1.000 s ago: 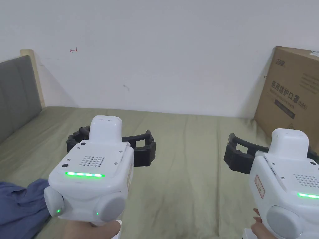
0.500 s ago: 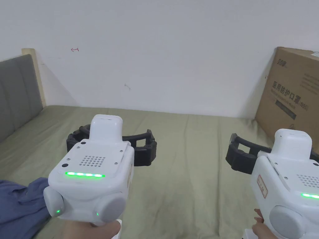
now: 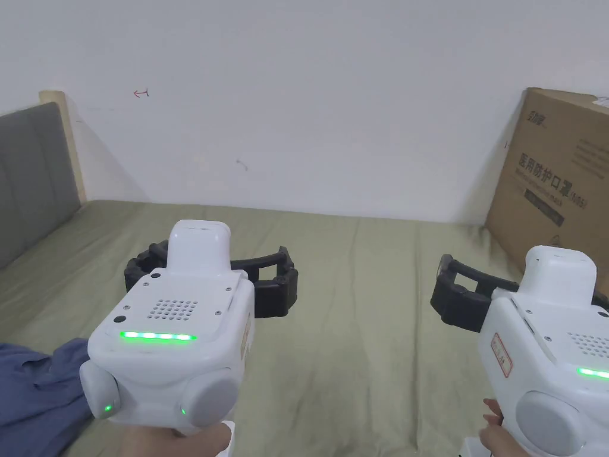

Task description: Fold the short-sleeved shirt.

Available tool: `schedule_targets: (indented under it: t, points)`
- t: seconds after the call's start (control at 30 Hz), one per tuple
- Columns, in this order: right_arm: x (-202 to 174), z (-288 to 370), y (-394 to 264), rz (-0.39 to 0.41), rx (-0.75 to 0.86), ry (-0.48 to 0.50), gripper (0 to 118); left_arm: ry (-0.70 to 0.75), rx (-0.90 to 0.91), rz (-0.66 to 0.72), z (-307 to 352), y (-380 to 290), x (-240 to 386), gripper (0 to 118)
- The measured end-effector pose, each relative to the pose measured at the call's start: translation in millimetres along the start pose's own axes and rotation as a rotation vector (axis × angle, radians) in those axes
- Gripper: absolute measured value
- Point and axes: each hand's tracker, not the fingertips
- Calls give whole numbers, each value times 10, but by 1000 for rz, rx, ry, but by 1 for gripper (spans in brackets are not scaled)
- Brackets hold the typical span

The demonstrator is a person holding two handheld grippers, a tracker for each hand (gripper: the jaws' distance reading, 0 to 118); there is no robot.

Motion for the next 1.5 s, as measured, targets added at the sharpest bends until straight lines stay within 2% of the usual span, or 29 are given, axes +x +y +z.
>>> schedule_targets:
  t: [0.27,0.47,0.6,1.5]
  points:
    - [-23,13,-1,27,10,-1,118,-3,-2,-3,-7,11,8,118]
    - [-23,10,1,25,10,2,118,-2,-2,-8,-6,14,13,118]
    - [5,27,10,-5,23,22,118,7,-1,-24,-10,11,21,118]
    - [7,-8,16,33,11,2,118,-8,6,-36,-31,57,56,118]
